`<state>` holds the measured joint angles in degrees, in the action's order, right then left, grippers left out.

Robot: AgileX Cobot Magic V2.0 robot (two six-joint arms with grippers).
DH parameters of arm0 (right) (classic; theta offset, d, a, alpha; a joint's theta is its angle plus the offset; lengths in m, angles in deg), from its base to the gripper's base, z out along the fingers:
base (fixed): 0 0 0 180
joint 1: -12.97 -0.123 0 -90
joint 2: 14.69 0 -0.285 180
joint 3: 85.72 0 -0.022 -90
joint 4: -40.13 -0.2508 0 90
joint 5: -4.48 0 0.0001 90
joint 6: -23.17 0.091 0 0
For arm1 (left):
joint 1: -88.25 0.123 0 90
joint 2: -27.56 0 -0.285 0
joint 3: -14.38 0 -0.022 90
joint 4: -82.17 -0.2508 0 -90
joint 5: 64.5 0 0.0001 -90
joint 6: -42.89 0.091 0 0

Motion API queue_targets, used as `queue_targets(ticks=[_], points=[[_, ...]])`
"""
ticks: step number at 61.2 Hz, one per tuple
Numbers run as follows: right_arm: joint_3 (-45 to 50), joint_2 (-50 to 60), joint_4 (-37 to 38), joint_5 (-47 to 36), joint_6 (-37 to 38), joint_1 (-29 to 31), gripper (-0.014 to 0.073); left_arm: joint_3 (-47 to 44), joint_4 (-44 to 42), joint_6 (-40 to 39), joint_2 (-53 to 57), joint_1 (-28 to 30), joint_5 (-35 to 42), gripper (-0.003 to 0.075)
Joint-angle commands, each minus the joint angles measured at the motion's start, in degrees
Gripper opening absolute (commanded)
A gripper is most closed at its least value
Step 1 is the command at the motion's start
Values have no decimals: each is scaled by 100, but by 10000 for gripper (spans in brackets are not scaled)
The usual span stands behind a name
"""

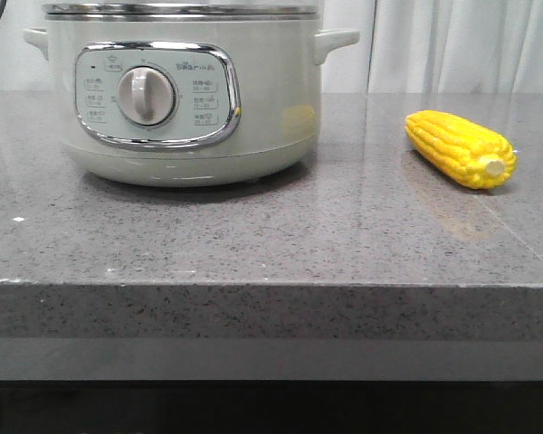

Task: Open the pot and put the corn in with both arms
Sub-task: 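Lift the glass lid off the pot with the left gripper, then move the right gripper down over the yellow corn cob and grasp it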

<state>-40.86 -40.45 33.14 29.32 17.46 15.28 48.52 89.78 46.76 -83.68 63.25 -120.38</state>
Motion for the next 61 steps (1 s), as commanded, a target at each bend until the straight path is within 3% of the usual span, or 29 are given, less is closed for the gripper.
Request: queue_targets(ticks=[1,16,31,61], points=[[-153,-108,46,-453,-10,26,559,201,12,12,289,-20,448,345],[-153,-108,46,-453,-10,26,559,201,12,12,299,-20,449,342],[-153,-108,46,-453,-10,26,559,201,12,12,299,-20,449,226],[-153,-108,46,-453,-10,26,559,201,12,12,1054,-20,691,221]])
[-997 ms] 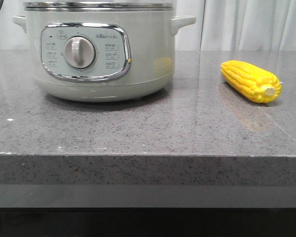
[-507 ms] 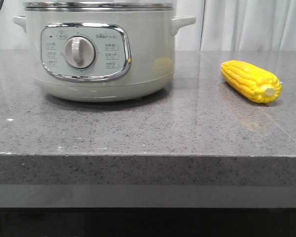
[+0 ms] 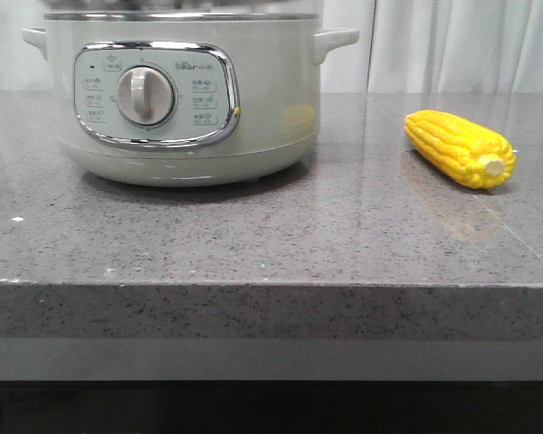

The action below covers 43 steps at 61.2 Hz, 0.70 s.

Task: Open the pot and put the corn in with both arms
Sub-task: 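Move the right gripper down over the yellow corn cob and grasp it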

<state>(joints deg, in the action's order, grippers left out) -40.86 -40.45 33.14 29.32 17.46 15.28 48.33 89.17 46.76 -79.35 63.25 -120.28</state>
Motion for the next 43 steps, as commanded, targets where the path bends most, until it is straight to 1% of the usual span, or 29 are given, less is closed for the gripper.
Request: queue_targets(ticks=[1,23,31,39,40,43], points=[[-153,-108,46,-453,-10,26,559,220,73,12,655,-20,668,221],[-153,-108,46,-453,-10,26,559,193,-335,12,1334,-20,-447,221],[-153,-108,46,-453,-10,21,559,-111,-352,12,1722,-20,-448,221],[-153,-108,46,-453,-10,-30,559,-719,-376,1,2325,-20,-298,221],[-153,-108,46,-453,-10,-36,511,-799,-376,1,2392,-20,-271,221],[-153,-108,46,-453,-10,-60,511,-1148,-376,1,2640,-20,-159,221]])
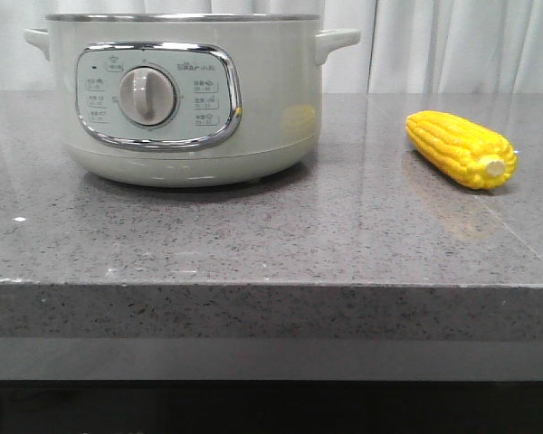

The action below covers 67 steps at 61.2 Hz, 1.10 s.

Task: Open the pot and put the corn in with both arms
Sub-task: 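Move the right gripper down over the yellow corn cob and grasp it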

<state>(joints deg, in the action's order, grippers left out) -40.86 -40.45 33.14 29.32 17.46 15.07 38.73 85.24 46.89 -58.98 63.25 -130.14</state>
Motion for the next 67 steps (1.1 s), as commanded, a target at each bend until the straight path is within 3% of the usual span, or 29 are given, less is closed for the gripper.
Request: queue_targets(ticks=[1,22,34,50,67], points=[[-153,-108,46,-453,-10,-39,511,-280,16,-11,677,-20,857,221],[-153,-129,46,-447,-10,-39,511,-2620,-715,-786,2569,-20,1526,221],[-153,-158,46,-426,-10,-39,511,-3724,-725,-1067,3391,-20,1700,221],[-214,-977,39,-491,-10,-39,511,-4375,-690,-1076,3911,-20,2024,221],[-1215,-3072,-426,-47,-10,-39,511,-4379,-690,-1076,4062,-20,2118,221]])
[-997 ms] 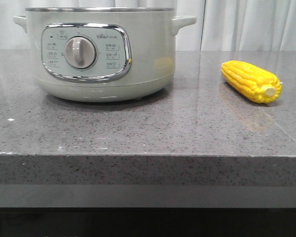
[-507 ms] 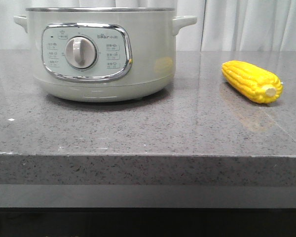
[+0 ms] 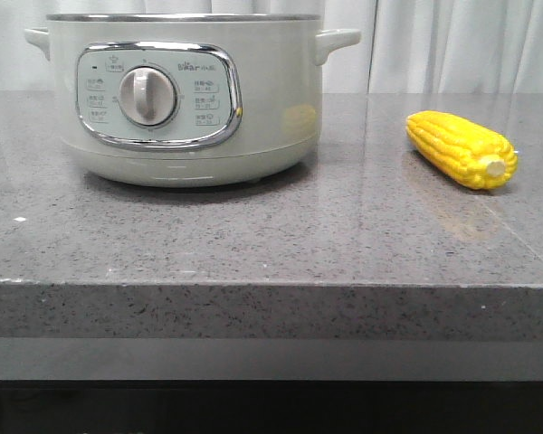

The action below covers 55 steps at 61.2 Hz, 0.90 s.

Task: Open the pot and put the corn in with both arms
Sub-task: 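Move the right gripper down over the yellow corn cob and grasp it, then lift the corn cob with the right gripper and carry it over the pot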

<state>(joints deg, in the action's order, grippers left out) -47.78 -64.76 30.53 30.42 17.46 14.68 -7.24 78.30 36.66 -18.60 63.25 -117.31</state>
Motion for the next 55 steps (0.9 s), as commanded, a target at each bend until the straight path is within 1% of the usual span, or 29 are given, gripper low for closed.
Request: queue_targets(ticks=[1,8,15,28,47,55], points=[[-599,-758,-171,-102,-10,-1,511,218,5,-43,24,-20,835,221],[-1354,-1754,-171,529,-15,-20,511,218,5,-43,24,-20,835,221],[-1973,-2459,-171,911,-15,-171,511,218,5,-43,24,-20,835,221],[-2794,-3456,-171,984,-15,-570,511,218,5,-43,24,-20,835,221],[-3539,-4730,-176,1125,-15,-983,511,218,5,-43,24,-20,835,221],[-3759,-5081,-183,1109,-15,-1099,511,218,5,-43,24,-20,835,221]])
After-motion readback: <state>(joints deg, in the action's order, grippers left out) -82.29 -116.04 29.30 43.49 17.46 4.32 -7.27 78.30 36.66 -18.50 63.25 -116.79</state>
